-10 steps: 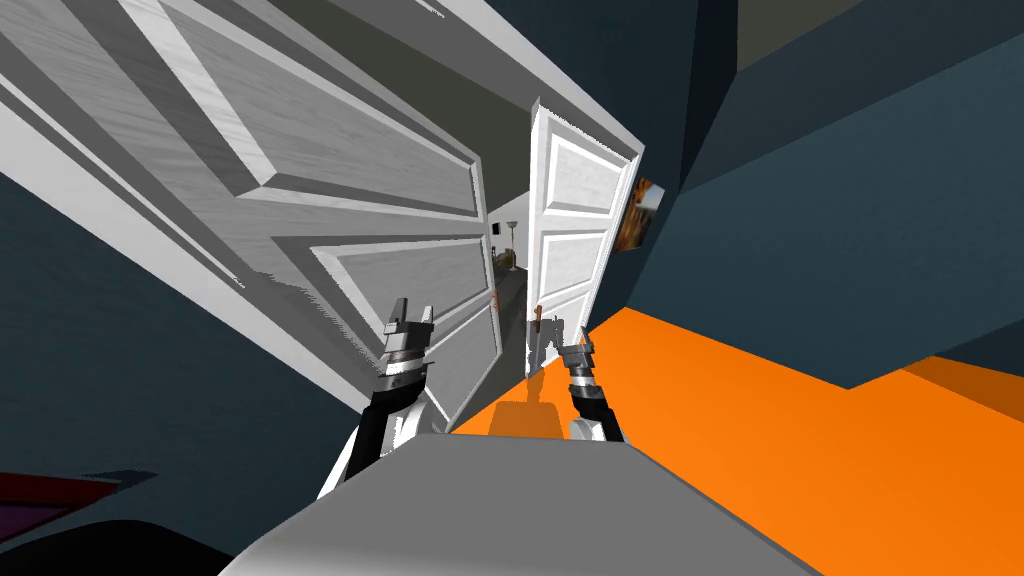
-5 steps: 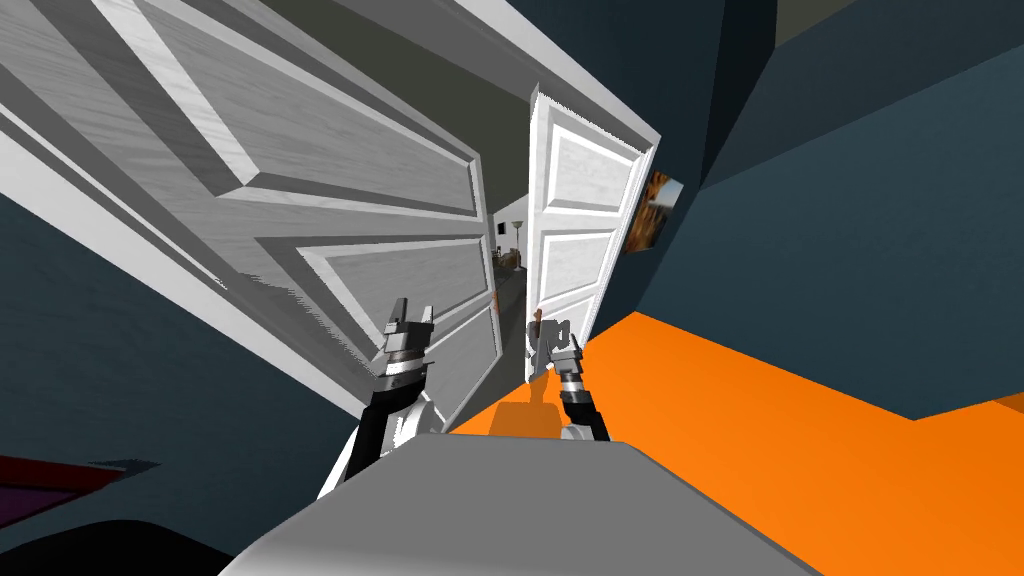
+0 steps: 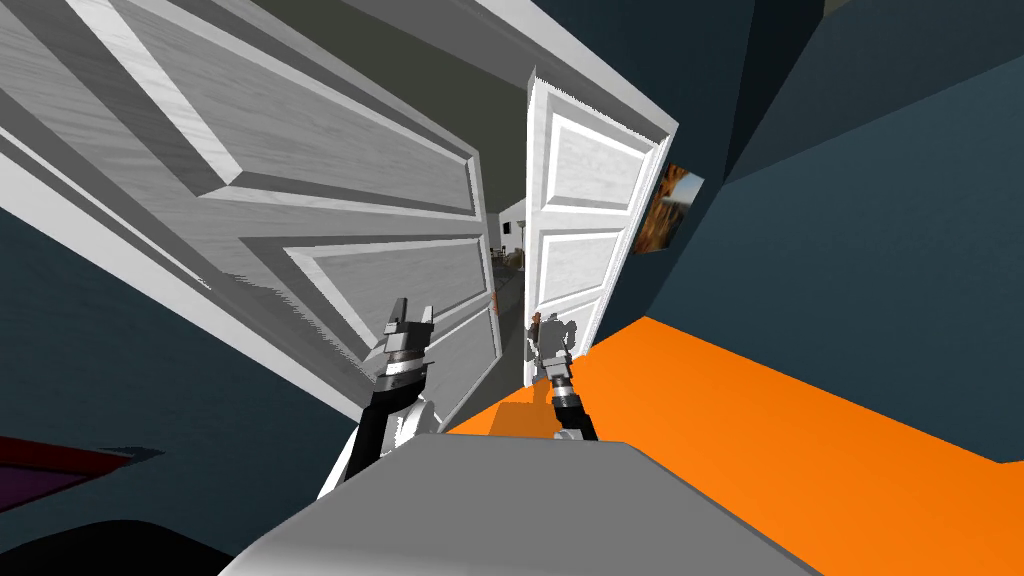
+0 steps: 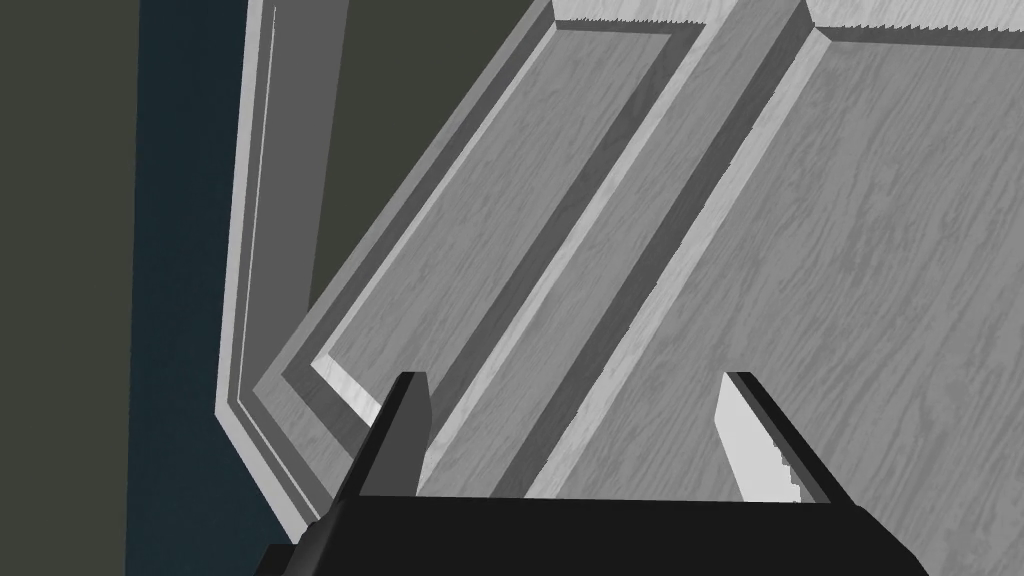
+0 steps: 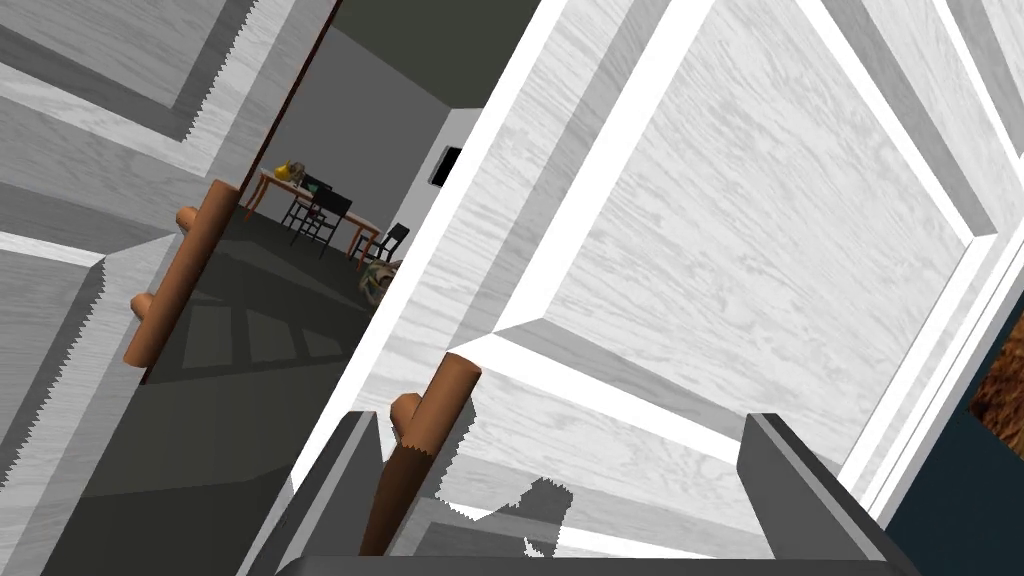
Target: Push the door open
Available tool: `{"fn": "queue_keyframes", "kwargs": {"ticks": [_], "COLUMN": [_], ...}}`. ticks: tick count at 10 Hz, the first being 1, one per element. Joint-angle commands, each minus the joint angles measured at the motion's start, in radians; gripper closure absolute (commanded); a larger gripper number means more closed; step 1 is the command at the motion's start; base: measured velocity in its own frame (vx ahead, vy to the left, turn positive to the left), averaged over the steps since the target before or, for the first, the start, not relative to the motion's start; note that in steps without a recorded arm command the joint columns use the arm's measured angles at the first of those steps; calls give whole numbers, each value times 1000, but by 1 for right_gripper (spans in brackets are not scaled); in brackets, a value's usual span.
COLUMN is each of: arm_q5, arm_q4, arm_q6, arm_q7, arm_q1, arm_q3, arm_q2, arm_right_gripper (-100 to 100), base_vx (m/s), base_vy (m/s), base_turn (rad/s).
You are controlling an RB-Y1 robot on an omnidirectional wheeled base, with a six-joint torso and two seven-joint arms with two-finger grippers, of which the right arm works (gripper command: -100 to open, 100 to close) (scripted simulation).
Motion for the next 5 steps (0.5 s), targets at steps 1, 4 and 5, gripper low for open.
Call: {"fn": "queue_keyframes", "kwargs": {"ticks": [1, 4, 5], "arm_q5": [-21, -60, -72], "arm_q4": [33, 110, 135], "arm_q6": [-9, -30, -37], "arm_q7": [-32, -88, -106], "arm_q1": [-6, -28, -36], "arm_q3": [27, 73, 89], "arm_q2": [-3, -4, -5], "arm_right_gripper": [-100, -100, -100], "base_vx": [56, 79, 65], "base_vy": [-103, -107, -121], "base_turn": [117, 94, 105]}}
